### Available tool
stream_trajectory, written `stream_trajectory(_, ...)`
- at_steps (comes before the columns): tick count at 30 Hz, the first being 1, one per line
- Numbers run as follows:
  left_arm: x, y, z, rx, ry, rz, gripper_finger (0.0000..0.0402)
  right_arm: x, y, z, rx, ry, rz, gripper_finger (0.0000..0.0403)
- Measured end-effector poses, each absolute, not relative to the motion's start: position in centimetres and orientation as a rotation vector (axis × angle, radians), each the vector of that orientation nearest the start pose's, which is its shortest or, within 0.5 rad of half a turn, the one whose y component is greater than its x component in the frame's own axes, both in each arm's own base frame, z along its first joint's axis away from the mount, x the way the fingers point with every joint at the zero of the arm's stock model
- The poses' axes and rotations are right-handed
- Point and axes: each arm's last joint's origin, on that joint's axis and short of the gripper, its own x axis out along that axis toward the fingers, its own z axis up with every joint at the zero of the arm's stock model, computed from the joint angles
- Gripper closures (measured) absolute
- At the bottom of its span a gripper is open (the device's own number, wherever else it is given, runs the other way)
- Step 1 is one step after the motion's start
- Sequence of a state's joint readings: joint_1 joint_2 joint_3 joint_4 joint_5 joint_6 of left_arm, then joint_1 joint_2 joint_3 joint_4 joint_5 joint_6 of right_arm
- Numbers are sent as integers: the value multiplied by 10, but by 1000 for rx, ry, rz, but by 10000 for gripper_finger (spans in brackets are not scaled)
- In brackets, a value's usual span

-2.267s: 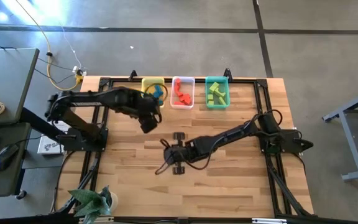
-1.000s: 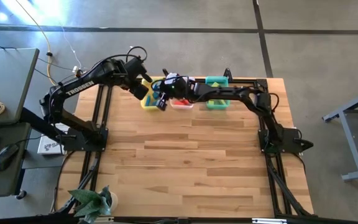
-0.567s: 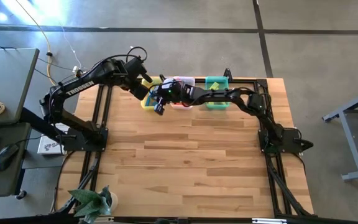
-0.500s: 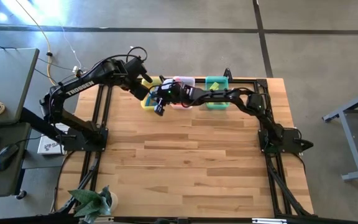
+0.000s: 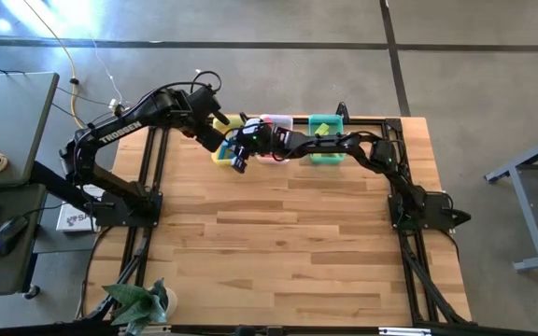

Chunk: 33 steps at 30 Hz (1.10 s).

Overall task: Sort & place blocks by color
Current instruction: Put the blue block into the yellow bin, then return to Home Position

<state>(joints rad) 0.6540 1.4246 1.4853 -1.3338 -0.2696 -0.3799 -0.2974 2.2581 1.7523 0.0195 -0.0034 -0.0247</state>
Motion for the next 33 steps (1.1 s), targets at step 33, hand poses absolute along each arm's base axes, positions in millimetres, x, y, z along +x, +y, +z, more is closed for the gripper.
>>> stream_trajectory(33, 165, 66, 406, -407, 803, 688, 268, 466, -99, 247, 130, 685, -282, 299)
